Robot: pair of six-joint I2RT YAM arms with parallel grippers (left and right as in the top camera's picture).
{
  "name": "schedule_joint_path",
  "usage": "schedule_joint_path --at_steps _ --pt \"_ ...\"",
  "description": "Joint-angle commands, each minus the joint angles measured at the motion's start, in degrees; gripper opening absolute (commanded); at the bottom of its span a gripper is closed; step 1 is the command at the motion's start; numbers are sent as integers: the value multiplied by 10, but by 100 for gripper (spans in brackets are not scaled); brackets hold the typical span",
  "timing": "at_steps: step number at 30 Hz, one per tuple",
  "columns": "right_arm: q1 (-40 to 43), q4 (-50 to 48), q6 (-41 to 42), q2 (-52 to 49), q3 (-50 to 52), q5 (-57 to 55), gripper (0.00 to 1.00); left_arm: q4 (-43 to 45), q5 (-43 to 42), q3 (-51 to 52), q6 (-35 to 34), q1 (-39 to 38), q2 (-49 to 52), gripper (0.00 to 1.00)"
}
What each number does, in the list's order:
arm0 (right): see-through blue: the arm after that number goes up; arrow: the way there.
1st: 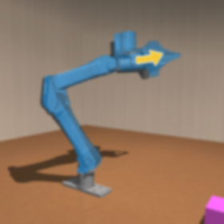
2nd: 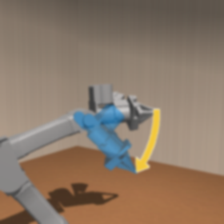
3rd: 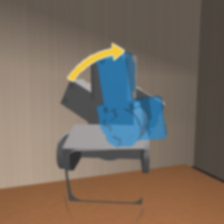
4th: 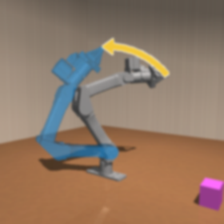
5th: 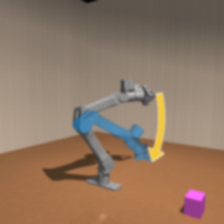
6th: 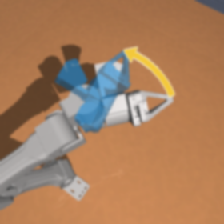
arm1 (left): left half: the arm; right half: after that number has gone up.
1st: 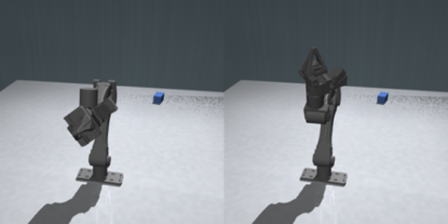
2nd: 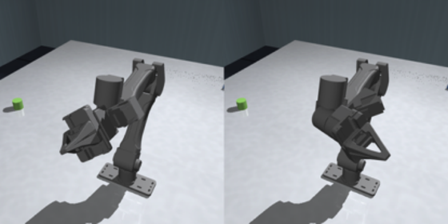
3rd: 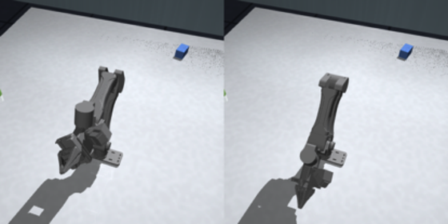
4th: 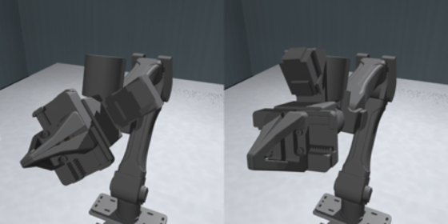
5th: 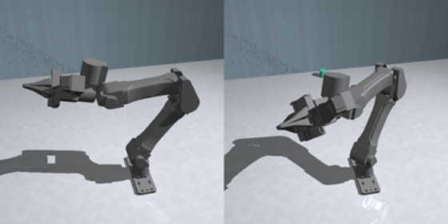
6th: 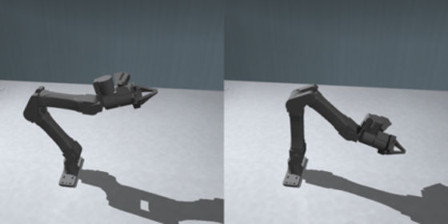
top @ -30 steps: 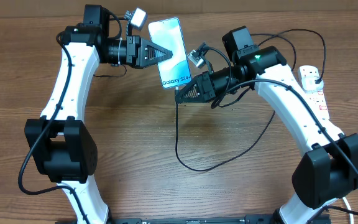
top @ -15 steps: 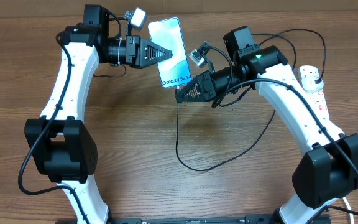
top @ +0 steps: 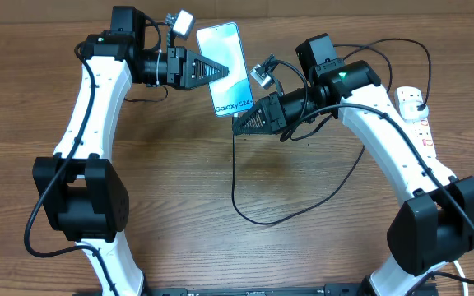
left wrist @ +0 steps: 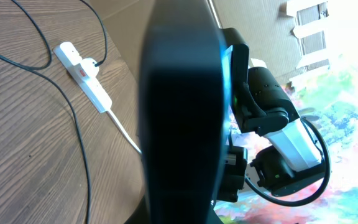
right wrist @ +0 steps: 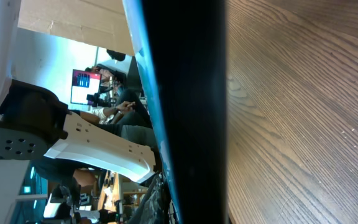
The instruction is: Plug charger to phone and switch on socket
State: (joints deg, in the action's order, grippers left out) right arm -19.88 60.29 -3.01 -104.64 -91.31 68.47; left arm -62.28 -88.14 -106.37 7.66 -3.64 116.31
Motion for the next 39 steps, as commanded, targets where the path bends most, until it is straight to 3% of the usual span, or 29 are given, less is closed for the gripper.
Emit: schedule_joint_path --at_steps 1,32,39 --pt "5 -5 -5 0 3 22 3 0 -26 -8 16 -10 -7 4" --pt "19 35 -74 0 3 38 3 0 -26 -8 28 -20 -7 4" --pt "20 74 -78 0 3 -5 3 3 -26 -8 26 -13 -7 4"
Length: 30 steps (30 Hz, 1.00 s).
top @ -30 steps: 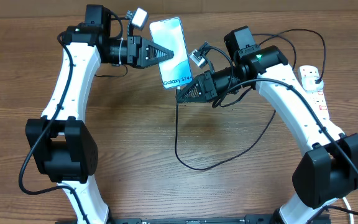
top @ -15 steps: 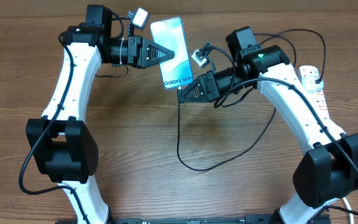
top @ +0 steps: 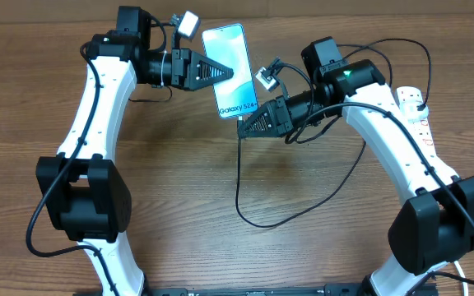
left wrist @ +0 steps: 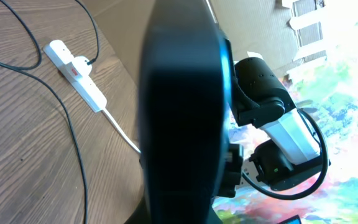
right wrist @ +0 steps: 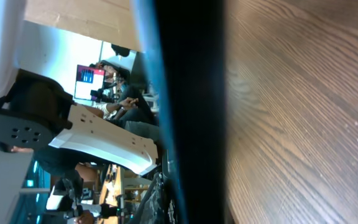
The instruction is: Plug charger to phone and switch on socket
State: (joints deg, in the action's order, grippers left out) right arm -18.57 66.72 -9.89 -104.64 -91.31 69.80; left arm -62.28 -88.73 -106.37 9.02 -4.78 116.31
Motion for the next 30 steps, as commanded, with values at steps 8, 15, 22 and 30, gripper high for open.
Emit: schedule_joint_path --at_steps 8,15,22,30 --pt "4 32 -6 0 3 -54 4 5 32 -8 -1 50 -7 4" --pt "-42 48 63 0 3 -244 4 -44 199 -8 -5 63 -7 4" --pt "-97 45 148 0 5 -410 4 -61 353 -7 -57 69 -7 4" --pt "-114 19 276 -6 57 -599 4 -62 433 -7 -91 73 -7 4"
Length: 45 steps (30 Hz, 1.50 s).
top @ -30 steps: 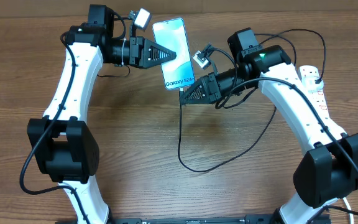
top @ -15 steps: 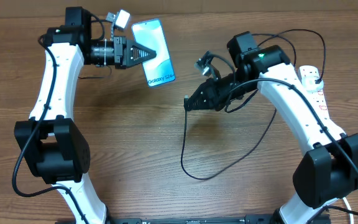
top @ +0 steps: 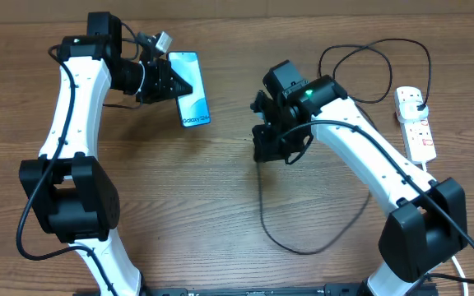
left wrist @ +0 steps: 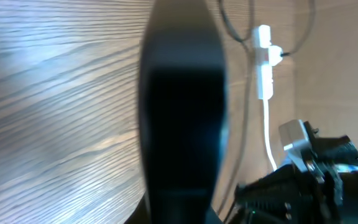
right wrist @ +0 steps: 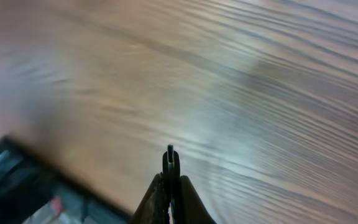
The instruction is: Plug charger to phone and switch on socket
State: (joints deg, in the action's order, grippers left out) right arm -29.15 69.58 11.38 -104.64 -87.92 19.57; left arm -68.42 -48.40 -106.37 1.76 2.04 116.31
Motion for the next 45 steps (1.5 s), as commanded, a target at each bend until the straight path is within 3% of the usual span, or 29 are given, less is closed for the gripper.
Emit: schedule_joint_path --at_steps 1,15,17,21,34,38,40,42,45 --pt "-11 -16 67 -9 35 -105 4 -1 39 -7 -21 5 -7 4" --pt "-54 -140 67 -13 212 -144 4 -1 83 -7 -33 5 -7 4" --pt "-54 -144 67 -13 224 -144 14 -1 83 -7 -33 5 -7 4" --pt "-54 -145 67 -13 232 -144 54 -1 83 -7 -33 4 -7 4" --pt "-51 -150 37 -13 224 -33 66 3 83 -7 -30 0 -7 4" --pt "-51 -144 34 -13 218 -22 82 3 83 -7 -30 -3 -7 4" --pt "-51 -134 64 -13 218 -64 98 3 83 -7 -30 -3 -7 4" --pt "-51 -122 114 -13 218 -114 100 3 83 -7 -30 -3 -7 4" --pt "-51 -123 111 -13 218 -121 100 4 83 -7 -30 -3 -7 4"
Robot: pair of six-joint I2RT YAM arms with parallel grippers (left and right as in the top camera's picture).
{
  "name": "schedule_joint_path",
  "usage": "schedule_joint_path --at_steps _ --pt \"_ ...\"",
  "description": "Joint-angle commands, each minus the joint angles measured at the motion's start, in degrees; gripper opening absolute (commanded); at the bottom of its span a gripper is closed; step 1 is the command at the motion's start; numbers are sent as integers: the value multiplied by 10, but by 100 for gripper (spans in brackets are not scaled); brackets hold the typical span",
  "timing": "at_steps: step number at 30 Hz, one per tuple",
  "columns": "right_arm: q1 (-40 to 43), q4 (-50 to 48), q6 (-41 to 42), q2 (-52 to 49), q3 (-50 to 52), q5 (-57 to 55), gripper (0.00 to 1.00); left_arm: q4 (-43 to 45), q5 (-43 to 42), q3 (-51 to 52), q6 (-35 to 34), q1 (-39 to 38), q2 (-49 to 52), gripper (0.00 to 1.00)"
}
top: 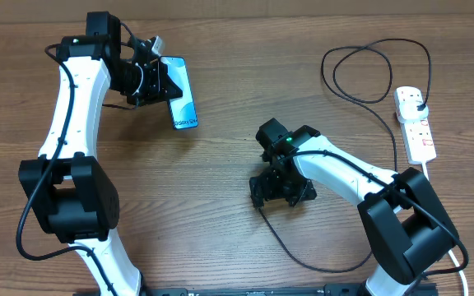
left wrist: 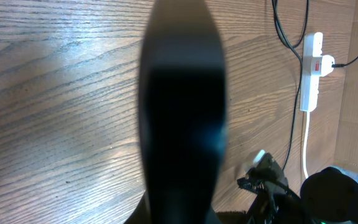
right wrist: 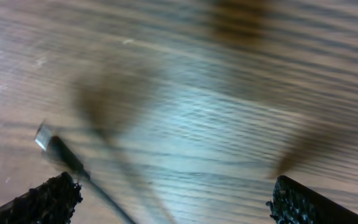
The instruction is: Plug charger to phone and switch on socket
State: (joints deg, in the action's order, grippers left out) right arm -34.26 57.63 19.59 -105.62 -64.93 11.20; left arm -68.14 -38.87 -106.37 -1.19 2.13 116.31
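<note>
My left gripper [top: 164, 85] is shut on the phone [top: 181, 105], a Galaxy handset with a pale blue screen, held tilted above the table's back left. In the left wrist view the phone [left wrist: 182, 112] shows edge-on as a dark slab. My right gripper [top: 281, 192] is low over the table's middle and open, with its fingers [right wrist: 47, 198] wide apart. The black charger plug [right wrist: 44, 135] lies loose on the wood by the left finger, its cable trailing off. The white socket strip [top: 414, 123] lies at the right edge with a white adapter [top: 418, 100] in it.
The black cable runs from the right gripper in a curve toward the table's front, and loops again at the back right by the strip. The socket strip [left wrist: 311, 74] also shows in the left wrist view. Bare wood [top: 220, 214] lies between the arms.
My right gripper was shut on the charger plug near the table's middle. Now it is lower and nearer the front, open, with the plug lying on the table. The phone has barely shifted.
At first both grippers met at the back middle, the left holding the phone up and the right holding the plug by its lower edge. Later they were apart, phone at the left and plug still gripped. Now the plug lies loose on the table.
</note>
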Motion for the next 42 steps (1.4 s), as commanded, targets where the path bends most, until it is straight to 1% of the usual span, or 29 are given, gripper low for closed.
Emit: schedule_joint_path --at_steps 1,2,3,6,8,9,11,12,13,18,21,24,27,31,33,36,38,42 --pt "0 -4 29 -3 -13 -37 100 1 -12 -7 -1 -3 -7 4" --pt "0 -3 26 -3 -14 -37 100 1 -12 -7 -1 -3 -7 4" --pt "0 -1 4 -3 -17 -41 100 0 -12 -7 -1 -3 -7 4" --pt "-1 2 3 -3 -21 -49 100 0 -13 -7 -1 -3 -7 4" --pt "-4 1 -33 -3 -23 -5 100 0 -15 -7 -1 -3 -7 4" --pt "-7 1 -48 -3 -23 16 97 0 -16 -7 -1 -3 -7 4" --pt "-16 1 -51 -3 -23 7 88 1 -16 -7 -1 -3 -7 4" --pt "-21 0 -50 -3 -23 -6 80 1 -16 -7 -1 -3 -7 4" --pt "-27 -3 -50 -3 -23 -19 75 1 -16 -7 -1 -3 -7 4" --pt "-67 -30 -46 -3 -22 -61 70 -2 -16 -7 -1 -3 -7 4" --pt "-80 -45 -29 -3 -22 -75 60 -2 -16 -7 -1 -3 -7 4" --pt "-85 -60 -16 -3 -22 -75 41 -4 -16 -7 -1 -3 -7 4" --pt "-85 -70 -16 -6 -22 -75 29 -6 -16 -7 -1 -3 -7 4" --pt "-89 -75 0 -8 -22 -73 24 -6 -16 -7 -1 -3 -7 4" --pt "-95 -75 0 -8 -21 -71 24 -5 -16 -7 -1 -3 -7 4" --pt "-111 -79 1 -10 -15 -77 29 -4 -16 -7 -1 -3 -7 4" --pt "-124 -79 4 -10 -9 -105 32 -5 -16 -7 -1 -3 -7 4" --pt "-127 -84 6 -11 -7 -108 32 -5 -16 -7 -1 -3 -7 4"
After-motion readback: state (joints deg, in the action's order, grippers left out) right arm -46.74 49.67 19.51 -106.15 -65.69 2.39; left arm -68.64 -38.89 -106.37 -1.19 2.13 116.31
